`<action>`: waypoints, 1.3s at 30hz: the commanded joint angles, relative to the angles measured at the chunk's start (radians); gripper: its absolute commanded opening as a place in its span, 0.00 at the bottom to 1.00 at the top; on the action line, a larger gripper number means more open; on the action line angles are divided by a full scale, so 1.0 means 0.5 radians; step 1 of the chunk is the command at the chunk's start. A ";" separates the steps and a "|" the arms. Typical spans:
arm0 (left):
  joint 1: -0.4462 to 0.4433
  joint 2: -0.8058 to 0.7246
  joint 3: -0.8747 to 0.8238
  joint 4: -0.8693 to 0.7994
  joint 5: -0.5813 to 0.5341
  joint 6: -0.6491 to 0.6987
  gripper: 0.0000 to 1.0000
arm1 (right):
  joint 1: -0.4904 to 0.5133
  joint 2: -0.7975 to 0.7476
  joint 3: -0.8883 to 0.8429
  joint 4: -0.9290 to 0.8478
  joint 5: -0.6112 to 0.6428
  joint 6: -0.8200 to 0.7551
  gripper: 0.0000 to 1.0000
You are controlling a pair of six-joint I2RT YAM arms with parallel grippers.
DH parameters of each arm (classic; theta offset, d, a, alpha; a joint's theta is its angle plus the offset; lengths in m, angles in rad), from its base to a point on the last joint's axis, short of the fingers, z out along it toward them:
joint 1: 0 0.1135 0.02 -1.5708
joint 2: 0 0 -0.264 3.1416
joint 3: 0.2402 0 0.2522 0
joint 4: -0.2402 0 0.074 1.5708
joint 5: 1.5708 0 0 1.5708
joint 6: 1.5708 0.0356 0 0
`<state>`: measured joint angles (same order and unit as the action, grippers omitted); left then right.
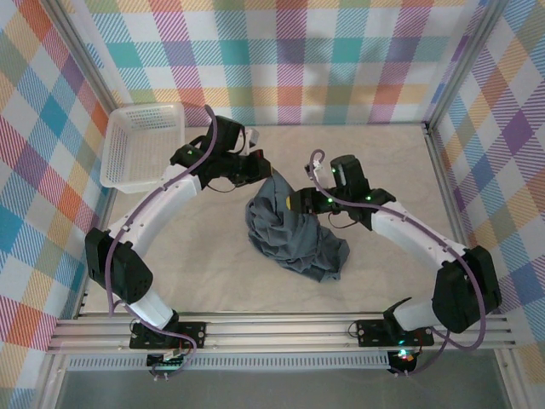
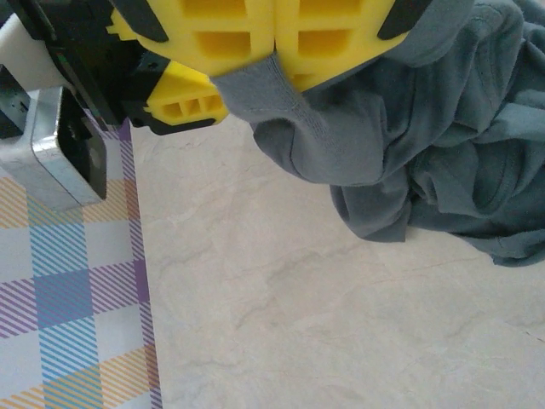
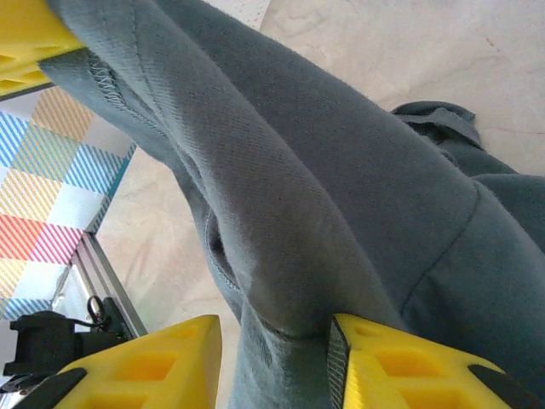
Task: Fold the inside-out t-shirt
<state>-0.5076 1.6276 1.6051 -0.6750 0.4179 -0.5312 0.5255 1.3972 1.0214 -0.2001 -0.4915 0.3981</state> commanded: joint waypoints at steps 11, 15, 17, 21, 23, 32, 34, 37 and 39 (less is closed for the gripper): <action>0.054 -0.101 -0.132 -0.072 -0.418 0.300 0.28 | -0.045 -0.076 0.036 0.437 -0.670 0.214 0.00; 0.082 -0.204 -0.303 0.101 -0.245 0.353 0.42 | -0.122 -0.102 -0.012 0.472 -0.773 0.274 0.00; 0.083 -0.247 -0.394 0.157 -0.179 0.418 0.46 | -0.132 -0.107 -0.021 0.486 -0.829 0.254 0.00; 0.083 -0.309 -0.605 0.202 -0.308 0.522 0.50 | -0.143 -0.106 -0.019 0.475 -0.882 0.243 0.00; 0.090 -0.299 -0.686 0.237 -0.417 0.541 0.54 | -0.143 -0.099 -0.005 0.477 -0.927 0.240 0.00; 0.104 0.061 -0.563 0.508 -0.086 0.278 0.64 | -0.143 -0.081 0.037 0.445 -1.040 0.234 0.00; 0.104 0.132 -0.542 0.592 -0.001 0.248 0.65 | -0.143 -0.087 0.033 0.430 -1.028 0.235 0.00; 0.107 0.254 -0.498 0.596 0.075 0.223 0.63 | -0.143 -0.103 0.026 0.427 -1.005 0.237 0.00; 0.115 0.301 -0.518 0.662 0.156 0.180 0.63 | -0.143 -0.110 0.025 0.431 -1.005 0.240 0.00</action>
<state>-0.4656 1.7515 1.3258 -0.4057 0.4095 -0.4011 0.4557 1.3579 1.0206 -0.0006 -0.9627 0.5167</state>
